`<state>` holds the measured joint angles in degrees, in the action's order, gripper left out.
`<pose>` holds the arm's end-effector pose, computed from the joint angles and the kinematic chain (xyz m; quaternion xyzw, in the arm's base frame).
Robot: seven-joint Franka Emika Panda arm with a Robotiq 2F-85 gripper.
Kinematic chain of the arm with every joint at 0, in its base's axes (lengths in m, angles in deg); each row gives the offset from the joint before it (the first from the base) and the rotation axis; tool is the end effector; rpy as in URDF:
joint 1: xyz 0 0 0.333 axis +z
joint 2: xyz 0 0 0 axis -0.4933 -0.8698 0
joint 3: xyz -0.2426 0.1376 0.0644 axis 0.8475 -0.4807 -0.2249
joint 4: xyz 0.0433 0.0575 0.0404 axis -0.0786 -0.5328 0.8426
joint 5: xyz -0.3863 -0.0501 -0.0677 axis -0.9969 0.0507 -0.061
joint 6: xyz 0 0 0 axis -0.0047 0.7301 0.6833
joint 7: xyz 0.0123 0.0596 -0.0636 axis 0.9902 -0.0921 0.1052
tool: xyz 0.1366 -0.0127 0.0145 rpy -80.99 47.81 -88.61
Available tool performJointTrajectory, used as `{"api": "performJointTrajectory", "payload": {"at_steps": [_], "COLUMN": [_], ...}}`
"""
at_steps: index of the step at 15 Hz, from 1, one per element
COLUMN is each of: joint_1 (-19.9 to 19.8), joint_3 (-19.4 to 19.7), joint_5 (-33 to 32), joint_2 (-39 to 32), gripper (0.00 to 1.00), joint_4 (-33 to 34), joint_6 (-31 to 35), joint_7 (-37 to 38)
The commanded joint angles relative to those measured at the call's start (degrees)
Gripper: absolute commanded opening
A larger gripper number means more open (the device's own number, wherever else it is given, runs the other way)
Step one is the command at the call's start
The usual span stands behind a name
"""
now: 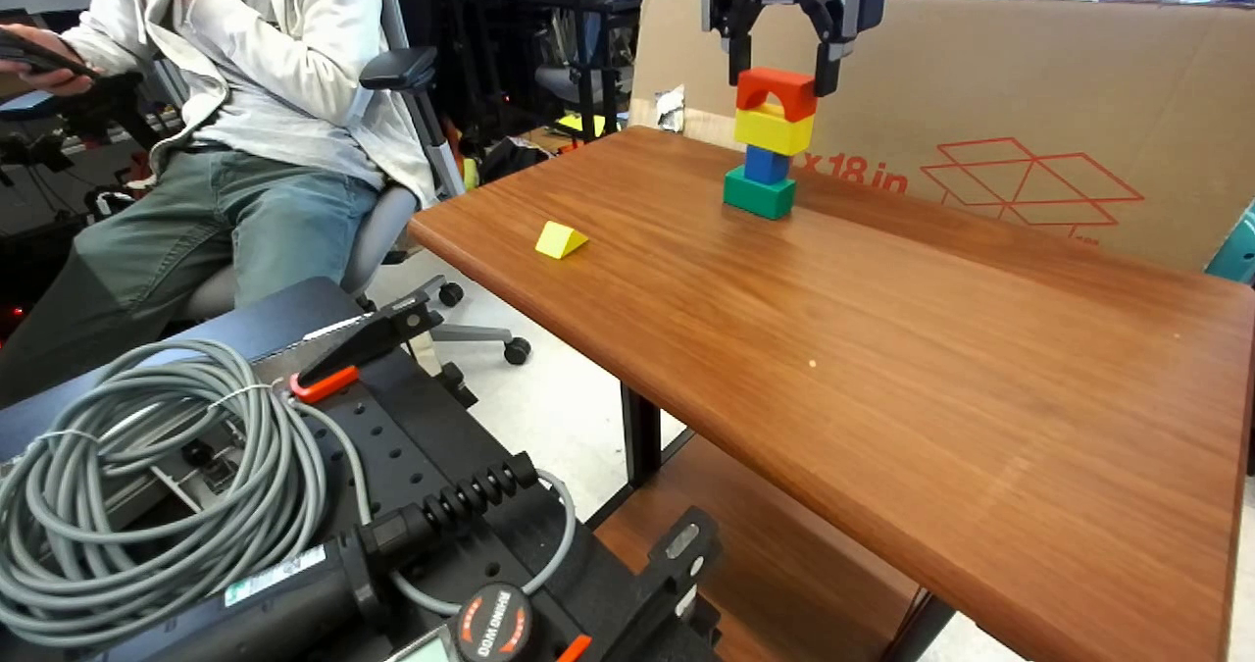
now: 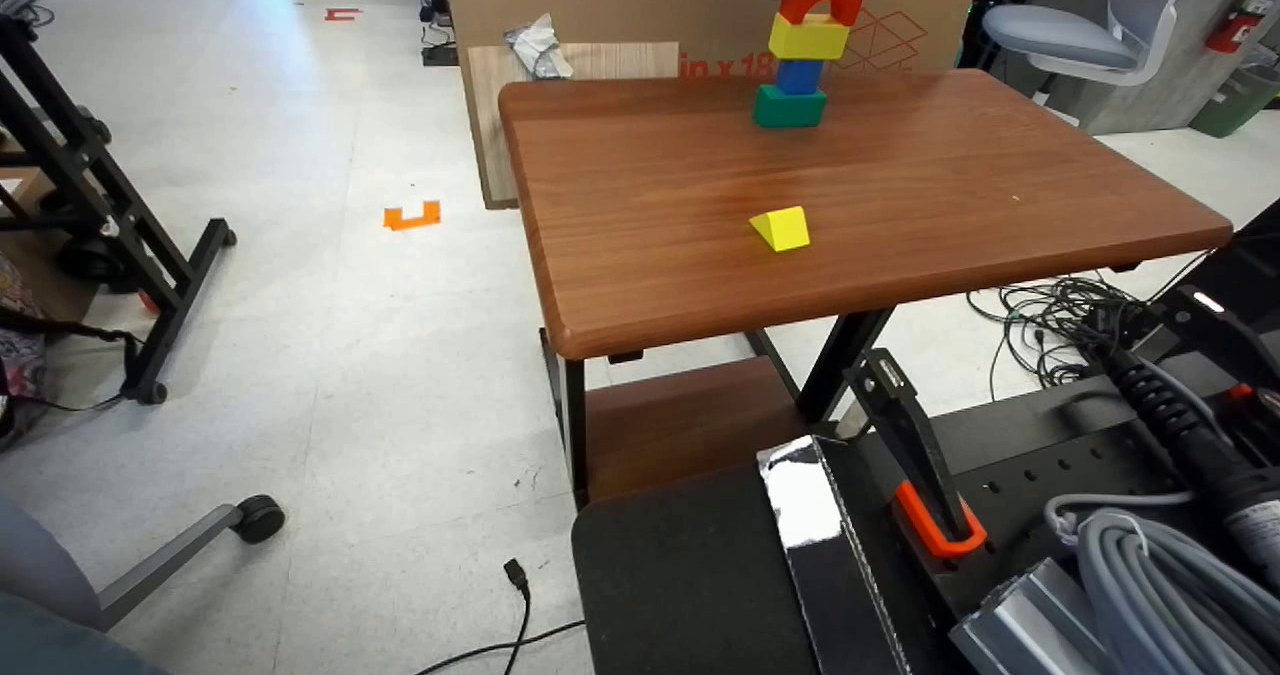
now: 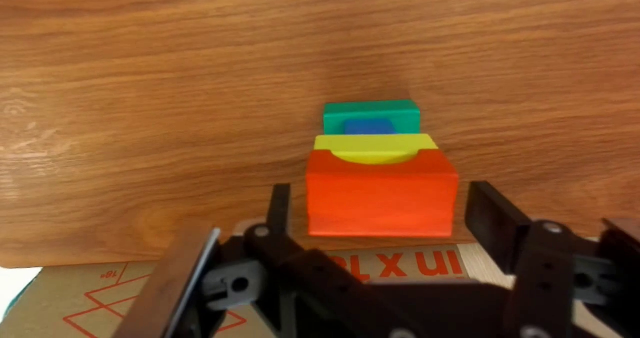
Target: Stack up the blocks in opposite order
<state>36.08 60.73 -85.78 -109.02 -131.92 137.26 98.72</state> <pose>0.6496 0.0601 0.1939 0.9985 -0.0278 0.0162 0.0437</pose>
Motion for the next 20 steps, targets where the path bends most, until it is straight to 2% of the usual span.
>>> {"api": "performJointTrajectory", "payload": {"at_steps": [1, 3, 4, 8, 11, 17, 20], "joint_1": [0.65, 0.35, 0.2, -1.01, -1.12, 0.2, -1.75], "joint_3": [0.67, 0.42, 0.29, -0.95, -1.44, 0.0, -0.85], "joint_5": [-0.46, 0.07, 0.3, 2.4, 2.94, -3.64, -1.27], "joint_2": [-1.19, -0.93, -0.77, 1.7, 5.37, 10.23, 9.11], "gripper": [0.58, 0.42, 0.42, 0.42, 0.42, 0.42, 0.42], "joint_4": [2.51, 2.56, 2.63, 1.31, -2.94, -14.7, -17.63], "joint_6": [-2.2, -2.61, -2.89, -5.06, -5.96, -1.0, 1.47], "joint_7": [0.05, -0.29, -0.49, -2.84, -5.59, -4.61, -6.85]}}
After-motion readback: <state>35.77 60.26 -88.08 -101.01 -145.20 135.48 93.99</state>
